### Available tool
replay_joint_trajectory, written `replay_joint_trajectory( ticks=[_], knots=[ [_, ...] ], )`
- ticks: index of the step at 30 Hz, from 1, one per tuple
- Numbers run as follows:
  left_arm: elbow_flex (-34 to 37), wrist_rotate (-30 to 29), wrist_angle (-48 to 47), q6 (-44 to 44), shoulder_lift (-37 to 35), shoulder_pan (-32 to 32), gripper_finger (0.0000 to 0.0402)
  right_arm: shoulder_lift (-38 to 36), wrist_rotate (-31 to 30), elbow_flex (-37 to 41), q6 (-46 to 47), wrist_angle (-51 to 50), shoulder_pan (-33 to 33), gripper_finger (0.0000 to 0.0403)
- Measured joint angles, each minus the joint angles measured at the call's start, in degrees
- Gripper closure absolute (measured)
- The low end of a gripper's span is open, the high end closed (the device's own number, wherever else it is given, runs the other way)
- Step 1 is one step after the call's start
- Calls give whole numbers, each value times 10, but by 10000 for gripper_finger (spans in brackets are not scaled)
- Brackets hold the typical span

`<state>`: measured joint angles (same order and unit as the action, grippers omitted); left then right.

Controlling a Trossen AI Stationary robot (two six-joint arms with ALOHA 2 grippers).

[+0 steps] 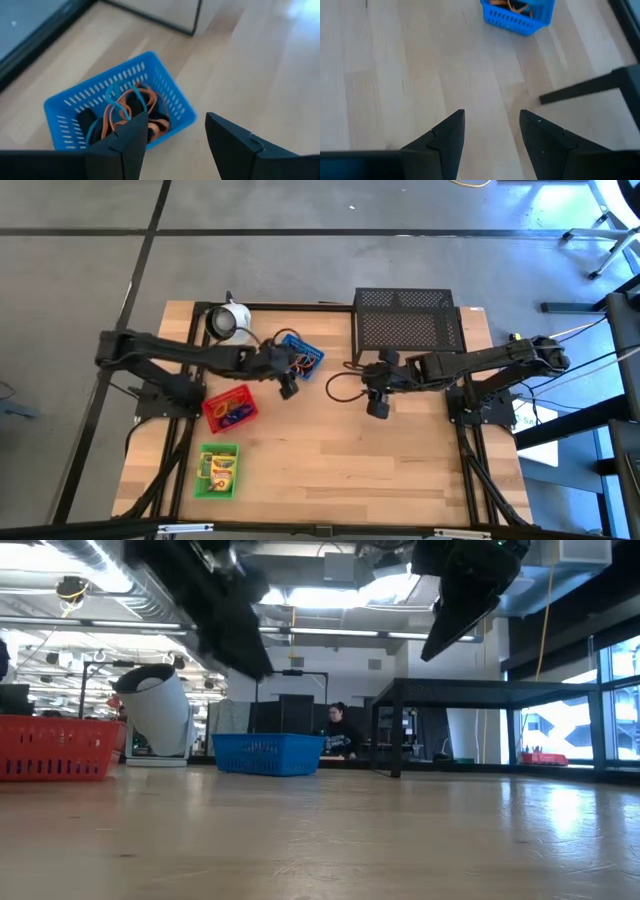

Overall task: Pick & Place Office Desk Supplies
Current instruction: Put the blue bin filled with rubber bands on the shelf

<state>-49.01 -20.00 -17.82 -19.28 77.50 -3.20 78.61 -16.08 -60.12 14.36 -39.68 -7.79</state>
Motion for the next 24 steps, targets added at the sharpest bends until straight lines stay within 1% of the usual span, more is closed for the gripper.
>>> replay_joint_trajectory(
  ticks=[2,5,7,10,12,15,18,21,24],
  knots=[
    [0,22,17,33,32,-21,208,0,0,0,16,-7,0,211],
    [0,50,49,133,78,-35,208,0,0,0,23,-10,0,211],
    [0,66,67,180,104,-37,208,0,0,0,30,-12,0,211],
    [0,107,78,207,131,-44,208,0,0,0,32,-13,0,211],
    [0,108,82,218,144,-45,208,0,0,0,32,-14,0,211],
    [0,96,86,245,159,-45,208,0,0,0,32,-15,0,211],
    [0,109,88,277,176,-45,210,0,0,0,32,-16,0,211],
    [0,122,86,305,194,-44,229,0,2,0,30,-18,0,211],
    [0,119,87,333,200,-42,270,0,3,0,31,-18,0,211]
  ],
)
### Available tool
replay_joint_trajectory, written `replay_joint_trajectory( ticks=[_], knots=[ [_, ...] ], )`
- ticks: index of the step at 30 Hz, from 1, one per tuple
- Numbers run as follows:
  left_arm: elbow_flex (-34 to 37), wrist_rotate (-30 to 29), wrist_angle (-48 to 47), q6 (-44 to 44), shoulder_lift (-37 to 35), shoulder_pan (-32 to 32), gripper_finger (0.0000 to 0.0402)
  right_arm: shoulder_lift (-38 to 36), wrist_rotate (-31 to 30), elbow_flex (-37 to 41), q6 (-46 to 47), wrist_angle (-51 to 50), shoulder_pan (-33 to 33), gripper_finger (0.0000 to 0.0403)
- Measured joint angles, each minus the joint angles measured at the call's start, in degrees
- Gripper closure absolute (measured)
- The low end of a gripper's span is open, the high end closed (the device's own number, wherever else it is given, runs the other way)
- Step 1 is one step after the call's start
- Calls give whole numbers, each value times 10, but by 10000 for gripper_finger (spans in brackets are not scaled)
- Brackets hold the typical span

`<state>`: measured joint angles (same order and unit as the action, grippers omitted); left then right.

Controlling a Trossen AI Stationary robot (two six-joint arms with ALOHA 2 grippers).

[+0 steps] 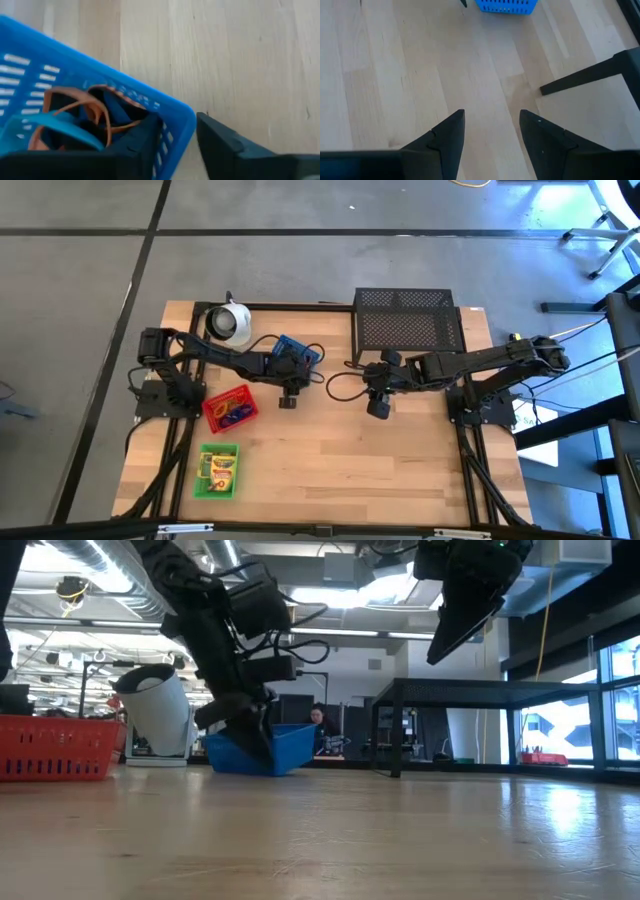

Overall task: Pick & Place Office Desk Supplies
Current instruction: Put the blue bin filled with rubber bands on the shelf

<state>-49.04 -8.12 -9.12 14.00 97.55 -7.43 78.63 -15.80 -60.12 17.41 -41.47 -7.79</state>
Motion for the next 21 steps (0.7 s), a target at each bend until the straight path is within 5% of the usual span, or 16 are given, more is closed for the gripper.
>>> replay_joint_trajectory(
  ticks=[6,11,21],
  knots=[
    [0,10,-16,44,-14,0,388,0,4,0,1,0,0,211],
    [-4,88,-28,152,-32,18,399,0,8,0,1,-4,0,211],
    [-80,154,-22,337,15,89,399,0,133,0,32,-39,-7,211]
  ],
)
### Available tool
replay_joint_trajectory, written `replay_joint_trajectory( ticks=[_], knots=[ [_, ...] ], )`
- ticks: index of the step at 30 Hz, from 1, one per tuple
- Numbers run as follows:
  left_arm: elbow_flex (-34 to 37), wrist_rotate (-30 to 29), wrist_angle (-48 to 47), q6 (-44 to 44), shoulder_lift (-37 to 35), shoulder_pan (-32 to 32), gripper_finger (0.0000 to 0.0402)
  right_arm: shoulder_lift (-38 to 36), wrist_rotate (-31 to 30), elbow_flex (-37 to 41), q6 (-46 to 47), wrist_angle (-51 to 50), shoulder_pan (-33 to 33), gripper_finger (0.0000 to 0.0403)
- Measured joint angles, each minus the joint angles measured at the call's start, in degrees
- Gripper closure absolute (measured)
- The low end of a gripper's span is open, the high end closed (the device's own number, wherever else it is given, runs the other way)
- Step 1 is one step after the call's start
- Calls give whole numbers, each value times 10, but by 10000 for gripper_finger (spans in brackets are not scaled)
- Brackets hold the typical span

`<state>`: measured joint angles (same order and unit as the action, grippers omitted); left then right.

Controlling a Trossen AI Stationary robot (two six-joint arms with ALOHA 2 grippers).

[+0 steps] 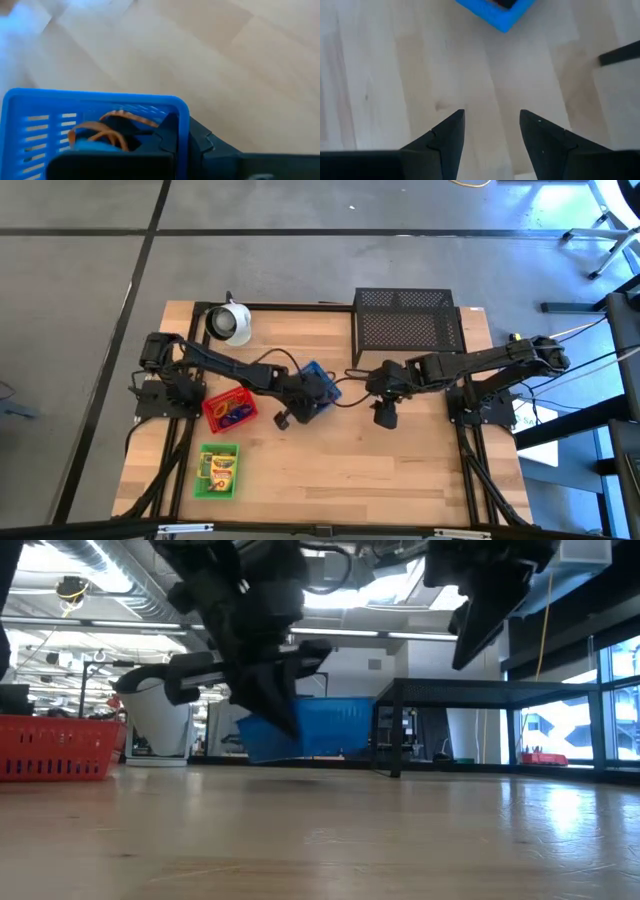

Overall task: Pick & Place Office Desk Supplies
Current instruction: Put the blue bin filled with rubber bands on the shelf

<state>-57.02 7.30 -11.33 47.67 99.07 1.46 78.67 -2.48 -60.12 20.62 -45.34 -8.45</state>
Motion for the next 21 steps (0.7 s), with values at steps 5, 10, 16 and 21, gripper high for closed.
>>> replay_joint_trajectory(
  ticks=[5,10,16,21],
  knots=[
    [-59,2,-4,-14,68,18,399,0,1,0,-1,-7,-18,211],
    [-131,-44,-41,-61,112,31,398,0,-1,0,-5,-7,-26,211],
    [-185,-102,-79,-106,117,43,388,0,-12,0,-36,8,-26,210],
    [-200,-101,-89,-179,115,46,357,0,-14,0,-59,24,-26,190]
  ],
)
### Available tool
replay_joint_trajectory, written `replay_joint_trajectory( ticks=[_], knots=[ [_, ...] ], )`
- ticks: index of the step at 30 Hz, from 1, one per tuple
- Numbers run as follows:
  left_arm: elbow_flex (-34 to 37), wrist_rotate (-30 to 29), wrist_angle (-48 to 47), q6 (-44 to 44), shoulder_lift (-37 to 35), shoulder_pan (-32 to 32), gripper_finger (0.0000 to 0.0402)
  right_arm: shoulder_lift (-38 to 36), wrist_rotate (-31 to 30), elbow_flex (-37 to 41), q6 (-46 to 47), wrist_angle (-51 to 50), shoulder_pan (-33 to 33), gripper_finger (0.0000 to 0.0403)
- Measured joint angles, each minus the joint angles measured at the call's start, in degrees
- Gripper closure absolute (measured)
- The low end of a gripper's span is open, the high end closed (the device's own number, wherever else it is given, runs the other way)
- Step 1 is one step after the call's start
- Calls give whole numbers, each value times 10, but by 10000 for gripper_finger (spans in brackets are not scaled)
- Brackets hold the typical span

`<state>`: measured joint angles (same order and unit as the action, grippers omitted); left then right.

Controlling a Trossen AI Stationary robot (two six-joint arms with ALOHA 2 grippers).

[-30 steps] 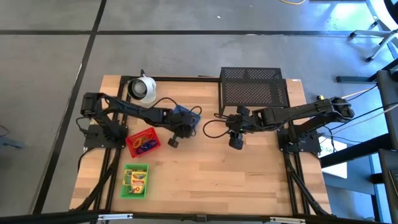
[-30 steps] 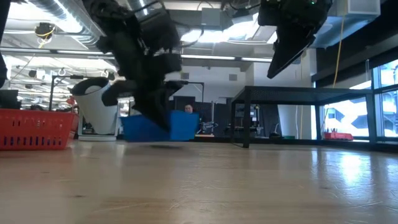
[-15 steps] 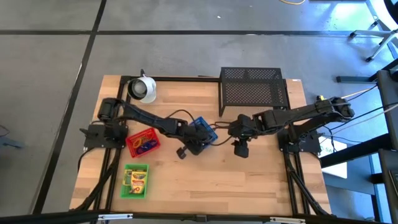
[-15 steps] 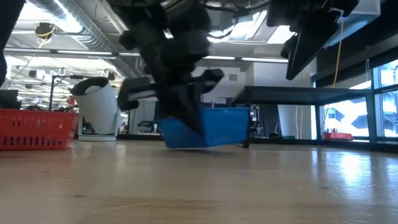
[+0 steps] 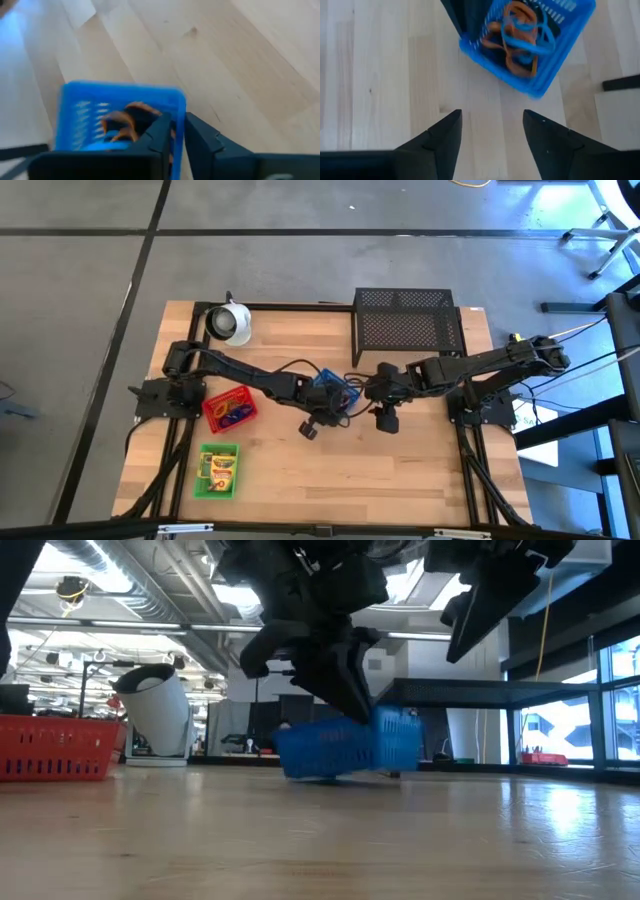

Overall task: Pick & Place Office Desk Supplies
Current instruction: Put the blue bin filled with rubber bands on the shelf

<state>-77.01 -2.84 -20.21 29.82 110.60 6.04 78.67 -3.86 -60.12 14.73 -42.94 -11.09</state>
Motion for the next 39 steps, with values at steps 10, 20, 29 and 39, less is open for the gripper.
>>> replay_joint_trajectory(
  ticks=[10,20,29,39],
  knots=[
    [0,-51,-91,-154,-48,4,292,0,2,4,-91,35,0,166],
    [0,-48,-261,-360,-187,4,299,75,38,25,-291,154,17,174],
    [1,-51,-277,-584,-307,12,304,173,-1,25,-406,161,27,175],
    [1,-108,-221,-651,-382,44,304,201,-47,25,-409,155,26,260]
  ],
)
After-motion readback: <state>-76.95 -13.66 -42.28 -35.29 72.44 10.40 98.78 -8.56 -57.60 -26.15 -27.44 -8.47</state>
